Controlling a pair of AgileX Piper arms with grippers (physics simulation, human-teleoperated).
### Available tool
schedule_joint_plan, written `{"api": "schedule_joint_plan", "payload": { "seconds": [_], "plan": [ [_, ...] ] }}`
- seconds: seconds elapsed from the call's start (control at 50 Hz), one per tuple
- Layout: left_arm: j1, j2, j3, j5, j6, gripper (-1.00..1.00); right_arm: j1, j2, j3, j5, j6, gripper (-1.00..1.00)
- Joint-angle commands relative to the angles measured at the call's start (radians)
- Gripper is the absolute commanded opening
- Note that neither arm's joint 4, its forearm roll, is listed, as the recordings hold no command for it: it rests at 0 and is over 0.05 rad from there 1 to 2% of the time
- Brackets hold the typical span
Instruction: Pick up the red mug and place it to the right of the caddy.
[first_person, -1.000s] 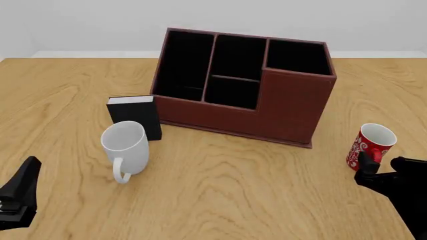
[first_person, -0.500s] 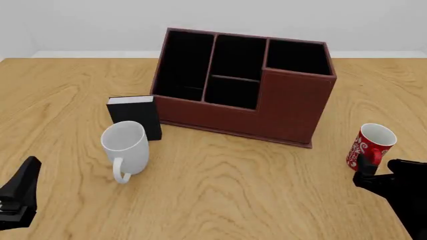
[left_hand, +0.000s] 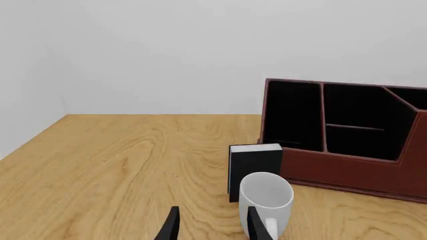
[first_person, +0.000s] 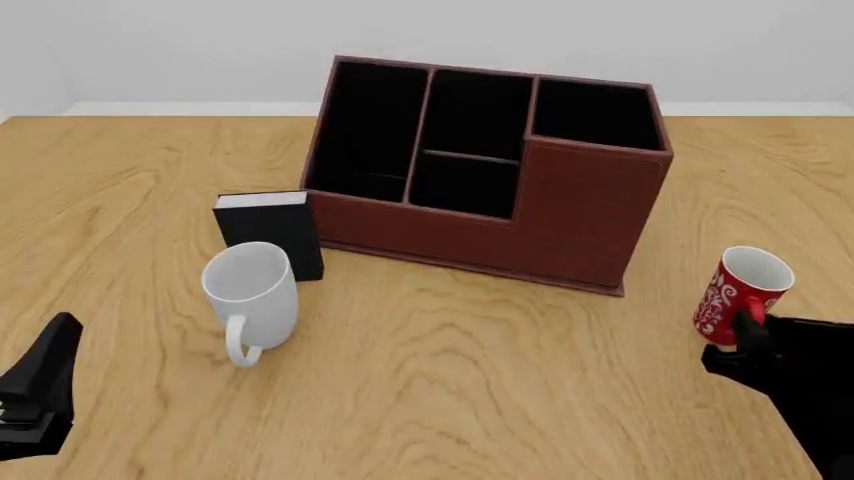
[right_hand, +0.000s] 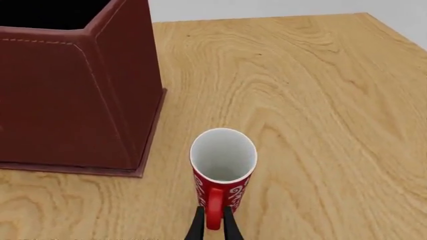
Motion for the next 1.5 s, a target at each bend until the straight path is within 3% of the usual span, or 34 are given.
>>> {"api": "schedule_joint_plan", "payload": {
  "seconds": [0.02,0.22,0.44,0.68,1.22,1.5],
  "plan": [
    [0.000,0.000,0.000,0.000,0.000,1.00,-0.012,-0.005,0.002,0.000,-0.005,-1.00],
    [0.000,0.000,0.000,0.000,0.000,1.00,-0.008,-0.035,0.007,0.013,-0.017,-1.00],
    [0.000,0.000,0.000,0.000,0.000,1.00,0.032,-0.287,-0.042,0.253,-0.037,-1.00],
    [0.000,0.000,0.000,0.000,0.000,1.00,0.077,-0.410,-0.126,0.407,-0.064,-1.00],
    [0.000,0.000,0.000,0.000,0.000,1.00,0.118,-0.248,-0.338,0.429,-0.083,-1.00],
    [0.000,0.000,0.000,0.000,0.000,1.00,0.102,-0.142,-0.381,0.387,-0.096,-1.00]
  ]
}}
